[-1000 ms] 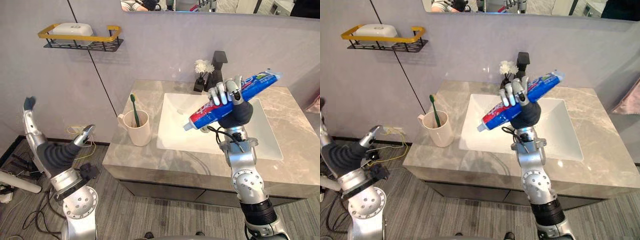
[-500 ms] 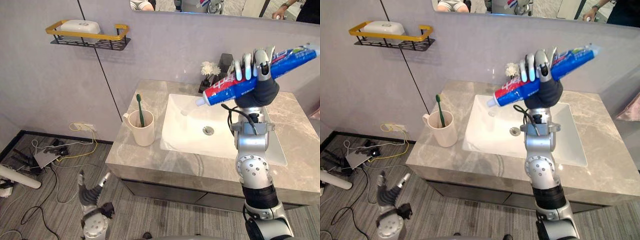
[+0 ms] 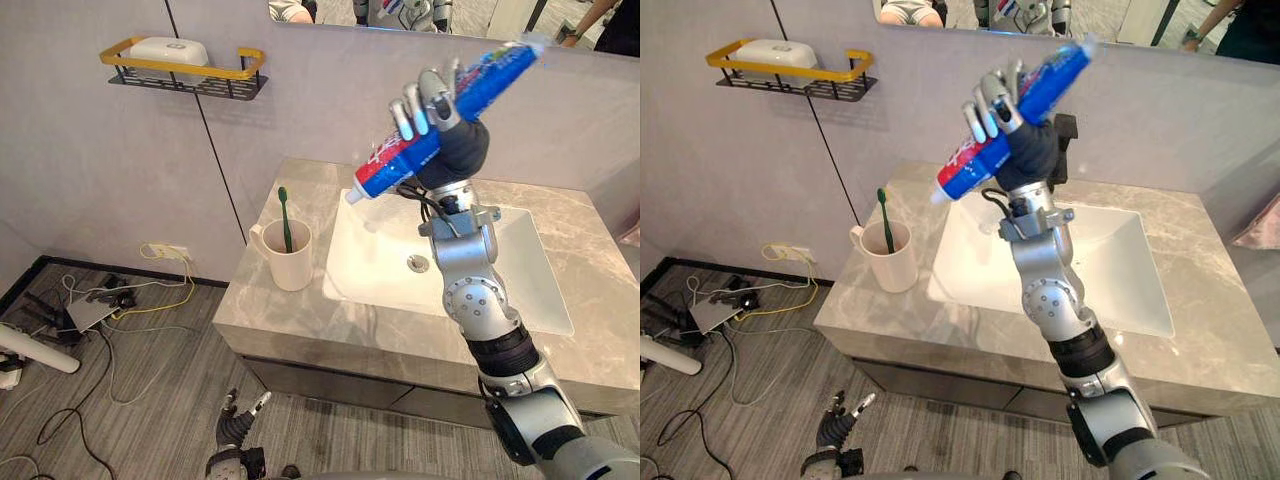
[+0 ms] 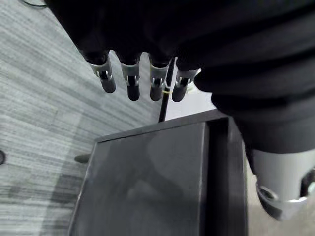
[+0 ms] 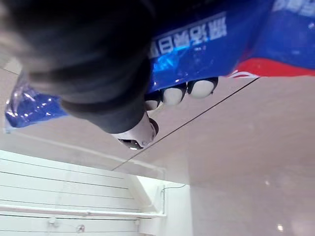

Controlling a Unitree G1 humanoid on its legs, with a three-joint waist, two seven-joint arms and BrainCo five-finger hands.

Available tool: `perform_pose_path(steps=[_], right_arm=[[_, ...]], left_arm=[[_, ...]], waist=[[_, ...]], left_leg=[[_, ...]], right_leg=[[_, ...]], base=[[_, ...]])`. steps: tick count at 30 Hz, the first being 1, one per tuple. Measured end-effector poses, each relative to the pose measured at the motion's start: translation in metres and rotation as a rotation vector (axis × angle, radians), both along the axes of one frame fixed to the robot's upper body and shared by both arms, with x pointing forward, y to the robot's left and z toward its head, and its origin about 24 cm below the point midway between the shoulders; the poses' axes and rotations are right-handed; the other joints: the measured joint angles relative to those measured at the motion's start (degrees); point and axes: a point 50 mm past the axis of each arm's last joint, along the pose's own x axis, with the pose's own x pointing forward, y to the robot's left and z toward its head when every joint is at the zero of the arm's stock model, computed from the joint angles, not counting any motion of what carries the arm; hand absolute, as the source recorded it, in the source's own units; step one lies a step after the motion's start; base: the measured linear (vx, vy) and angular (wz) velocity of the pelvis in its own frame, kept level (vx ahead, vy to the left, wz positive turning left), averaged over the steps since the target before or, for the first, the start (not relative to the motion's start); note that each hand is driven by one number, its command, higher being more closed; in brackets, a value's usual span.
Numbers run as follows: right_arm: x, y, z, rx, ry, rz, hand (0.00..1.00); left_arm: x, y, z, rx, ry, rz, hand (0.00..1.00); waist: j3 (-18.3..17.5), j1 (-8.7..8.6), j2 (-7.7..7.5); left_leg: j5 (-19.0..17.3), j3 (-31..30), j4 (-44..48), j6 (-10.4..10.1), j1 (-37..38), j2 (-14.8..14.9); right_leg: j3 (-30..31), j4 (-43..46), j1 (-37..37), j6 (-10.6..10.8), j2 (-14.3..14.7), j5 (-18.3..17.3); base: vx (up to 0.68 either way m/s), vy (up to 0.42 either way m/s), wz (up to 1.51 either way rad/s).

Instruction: Organize washtable

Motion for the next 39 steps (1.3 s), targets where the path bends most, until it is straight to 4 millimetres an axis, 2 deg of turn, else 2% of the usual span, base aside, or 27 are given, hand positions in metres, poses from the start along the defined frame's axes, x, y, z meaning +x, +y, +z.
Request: perform_pose_path(steps=[1, 5, 10, 17, 22, 24, 31, 39], right_arm=[[0.002, -0.001, 0.000, -0.023, 0.000, -0.010, 1.00], [0.009, 0.005, 0.002, -0.101, -0.005, -0.029, 1.00], [0.015, 0.007, 0.014, -0.136, -0.045, -0.057, 1.00], [0.018, 0.019, 0.028, -0.203, -0.096, -0.061, 1.00], [0.019, 0.030, 0.021, -0.260, -0.088, -0.049, 1.00], [0.024, 0.029, 0.016, -0.281, -0.060, -0.062, 1.00], [0.029, 0.047, -0.002, -0.331, 0.011, -0.023, 1.00], [0.027, 0.058, -0.007, -0.343, 0.029, 0.013, 1.00]], left_arm=[[0.003, -0.001, 0.000, 0.000, -0.001, -0.023, 0.00], [0.002, 0.001, -0.005, -0.002, 0.026, -0.059, 0.00], [0.007, 0.006, -0.007, -0.002, 0.036, -0.095, 0.00], [0.012, 0.008, -0.007, 0.008, 0.034, -0.117, 0.00], [0.017, 0.005, -0.007, 0.004, 0.033, -0.172, 0.00], [0.021, 0.004, -0.006, 0.004, 0.026, -0.182, 0.00], [0.024, 0.002, -0.005, 0.006, 0.021, -0.209, 0.00], [0.027, 0.003, -0.004, -0.007, 0.012, -0.200, 0.00]], waist=[[0.1, 0.48, -0.21], [0.3, 0.60, -0.56], [1.0, 0.67, -1.41], [2.4, 0.71, -1.79], [3.1, 1.32, -1.73], [3.5, 2.17, -1.76], [4.4, 2.27, -1.65], [5.5, 2.64, -1.71]], left_leg=[[0.0, -0.1, 0.1, 0.0, -0.1, 0.0], [0.1, -0.4, 0.2, 0.0, -0.2, 0.0], [0.1, -1.0, 0.6, 0.0, -0.6, 0.0], [0.1, -1.1, 0.9, 0.0, -0.5, 0.0], [0.1, -1.1, 0.9, 0.0, -0.5, 0.0], [0.1, -1.1, 0.9, 0.0, -0.5, 0.0], [0.1, -1.2, 0.9, 0.0, -0.6, 0.0], [0.1, -1.4, 1.1, 0.0, -0.5, 0.1]], right_leg=[[-0.1, 0.0, 0.0, 0.0, 0.0, 0.0], [-0.4, 0.0, 0.1, 0.0, 0.0, 0.0], [-1.1, 0.0, 0.3, 0.0, -0.1, 0.0], [-1.2, 0.0, 0.5, 0.0, 0.0, 0.0], [-1.2, 0.0, 0.5, 0.0, 0.0, 0.0], [-1.2, 0.0, 0.5, 0.0, 0.0, 0.0], [-1.4, 0.0, 0.6, 0.0, 0.0, 0.0], [-1.4, 0.0, 0.8, 0.0, 0.0, 0.0]], base=[[0.00, 0.000, 0.00], [0.00, 0.000, 0.04], [-0.01, -0.003, 0.06], [-0.02, -0.010, 0.01], [-0.01, -0.003, 0.00], [0.00, 0.000, 0.00], [0.00, 0.000, 0.00], [0.00, 0.000, 0.00]])
